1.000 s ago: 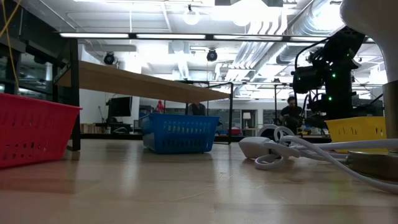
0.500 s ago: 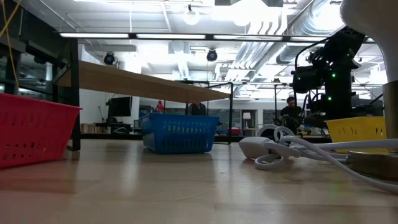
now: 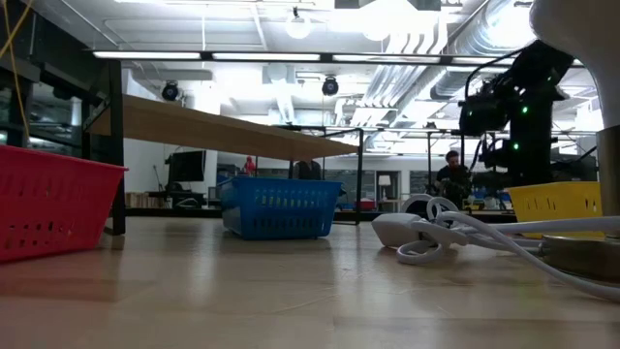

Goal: Pick & Place Office Desk Supplies
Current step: Put the yellow spring keychain into the yellow bin

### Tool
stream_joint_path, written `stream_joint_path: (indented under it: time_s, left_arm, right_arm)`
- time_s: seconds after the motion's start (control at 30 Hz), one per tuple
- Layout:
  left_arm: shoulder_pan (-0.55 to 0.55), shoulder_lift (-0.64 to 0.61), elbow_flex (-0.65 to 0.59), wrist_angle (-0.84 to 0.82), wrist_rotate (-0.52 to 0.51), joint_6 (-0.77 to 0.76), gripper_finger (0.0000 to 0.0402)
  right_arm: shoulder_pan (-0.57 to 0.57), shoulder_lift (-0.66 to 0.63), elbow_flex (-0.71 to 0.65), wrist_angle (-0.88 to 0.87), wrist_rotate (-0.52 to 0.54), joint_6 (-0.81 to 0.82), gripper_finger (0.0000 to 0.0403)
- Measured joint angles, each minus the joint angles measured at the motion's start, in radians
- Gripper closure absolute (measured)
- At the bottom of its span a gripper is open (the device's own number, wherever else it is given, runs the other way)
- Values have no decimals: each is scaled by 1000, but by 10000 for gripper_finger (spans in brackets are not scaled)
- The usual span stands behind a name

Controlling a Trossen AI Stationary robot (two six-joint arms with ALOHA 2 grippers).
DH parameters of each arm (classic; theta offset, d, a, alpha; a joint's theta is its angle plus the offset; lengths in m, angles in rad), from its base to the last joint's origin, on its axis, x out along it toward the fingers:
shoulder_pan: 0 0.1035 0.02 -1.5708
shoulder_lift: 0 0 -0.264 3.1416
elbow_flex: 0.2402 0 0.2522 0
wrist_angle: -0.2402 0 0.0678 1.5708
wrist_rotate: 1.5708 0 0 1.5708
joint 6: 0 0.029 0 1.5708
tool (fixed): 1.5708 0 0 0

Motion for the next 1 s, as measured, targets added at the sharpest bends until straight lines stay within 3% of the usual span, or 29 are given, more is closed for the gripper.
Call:
stream_joint_path:
  time_s: [0.47, 0.73, 1.0]
  left_arm:
    - [0, 0, 0, 0, 0, 0, 252]
    - [0, 0, 0, 0, 0, 0, 252]
    - [0, 0, 0, 0, 0, 0, 252]
  right_arm:
    - [1, -291, 3, -46, -143, -25, 378]
    - [11, -309, 3, -45, -238, -25, 378]
    - [165, -309, 3, -39, -276, 60, 378]
